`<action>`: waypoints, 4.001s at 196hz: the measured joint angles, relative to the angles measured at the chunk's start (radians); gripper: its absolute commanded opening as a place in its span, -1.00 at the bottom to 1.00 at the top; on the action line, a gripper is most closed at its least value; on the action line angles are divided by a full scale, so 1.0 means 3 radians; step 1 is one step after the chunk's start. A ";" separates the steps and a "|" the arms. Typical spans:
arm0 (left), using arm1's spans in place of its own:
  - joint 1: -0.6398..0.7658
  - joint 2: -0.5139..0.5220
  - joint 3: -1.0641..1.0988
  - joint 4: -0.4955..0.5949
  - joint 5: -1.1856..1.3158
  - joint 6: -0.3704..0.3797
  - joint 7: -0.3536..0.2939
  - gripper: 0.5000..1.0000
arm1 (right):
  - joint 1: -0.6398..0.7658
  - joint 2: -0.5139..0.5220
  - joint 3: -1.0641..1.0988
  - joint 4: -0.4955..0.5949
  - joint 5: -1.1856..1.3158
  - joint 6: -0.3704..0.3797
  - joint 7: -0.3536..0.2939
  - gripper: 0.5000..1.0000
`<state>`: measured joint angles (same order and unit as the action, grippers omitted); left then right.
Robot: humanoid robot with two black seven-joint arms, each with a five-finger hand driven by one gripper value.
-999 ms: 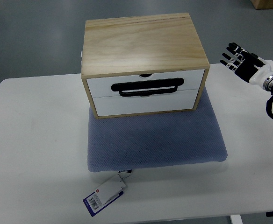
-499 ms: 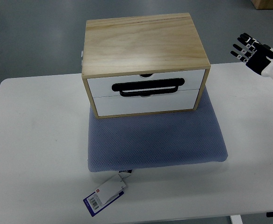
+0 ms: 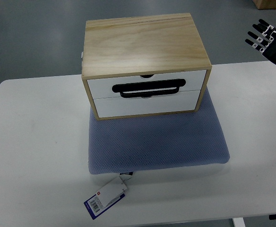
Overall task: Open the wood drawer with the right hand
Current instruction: 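Raise the right hand and swing it above the wooden cabinet, then lower the right hand onto the upper drawer's black handle, then curl the right hand's fingers around the black handle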
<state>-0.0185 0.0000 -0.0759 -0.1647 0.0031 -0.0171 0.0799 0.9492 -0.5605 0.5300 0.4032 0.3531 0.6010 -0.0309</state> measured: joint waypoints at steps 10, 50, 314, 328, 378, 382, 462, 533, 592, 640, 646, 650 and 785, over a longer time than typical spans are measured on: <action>0.0002 0.0000 -0.0001 0.0001 0.0000 0.0000 0.0000 1.00 | 0.0035 -0.0156 0.0020 0.0090 -0.0181 0.0021 0.0002 0.81; 0.0000 0.0000 0.0000 0.0000 0.0000 0.0000 0.0000 1.00 | 0.0191 -0.0870 0.0048 0.1083 -0.1005 0.0034 0.0186 0.81; 0.0001 0.0000 -0.0002 -0.0002 0.0000 0.0001 0.0000 1.00 | 0.0994 -0.0613 -0.0692 0.3613 -0.3467 0.0033 0.0192 0.82; 0.0001 0.0000 -0.0002 -0.0002 0.0000 0.0001 0.0000 1.00 | 0.1013 -0.0537 -0.0762 0.3550 -0.3500 0.0033 0.0181 0.82; 0.0001 0.0000 -0.0003 -0.0002 0.0000 0.0000 0.0000 1.00 | 0.1048 -0.0290 -0.0910 0.3219 -0.3716 0.0033 0.0171 0.82; 0.0001 0.0000 -0.0002 -0.0002 0.0000 0.0000 0.0000 1.00 | 0.1049 -0.0276 -0.0926 0.3200 -0.3736 0.0033 0.0171 0.81; 0.0001 0.0000 -0.0002 -0.0002 0.0000 0.0000 0.0000 1.00 | 0.1113 -0.0107 -0.1091 0.2946 -0.3908 0.0033 0.0169 0.81; 0.0002 0.0000 -0.0002 -0.0002 0.0000 0.0001 0.0001 1.00 | 0.1093 -0.0095 -0.1101 0.2812 -0.3975 0.0033 0.0170 0.81; 0.0002 0.0000 -0.0002 -0.0002 0.0000 0.0001 0.0001 1.00 | 0.1081 -0.0095 -0.1163 0.2757 -0.4004 0.0033 0.0174 0.81; 0.0002 0.0000 -0.0002 -0.0003 0.0000 0.0001 0.0001 1.00 | 0.1101 -0.0085 -0.1161 0.2786 -0.3986 0.0032 0.0170 0.82; 0.0003 0.0000 -0.0002 -0.0003 0.0000 0.0001 0.0001 1.00 | 0.1101 -0.0085 -0.1160 0.2791 -0.3985 0.0032 0.0170 0.82; 0.0004 0.0000 -0.0002 -0.0003 0.0000 0.0001 0.0001 1.00 | 0.1101 -0.0085 -0.1160 0.2794 -0.3985 0.0032 0.0169 0.82; 0.0005 0.0000 -0.0002 -0.0001 0.0000 0.0001 0.0001 1.00 | 0.1101 -0.0142 -0.1154 0.2890 -0.3865 0.0033 -0.0119 0.82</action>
<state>-0.0171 0.0000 -0.0766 -0.1651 0.0031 -0.0168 0.0800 1.2795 -0.6031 0.1839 1.2702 -0.8064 0.6109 -0.0666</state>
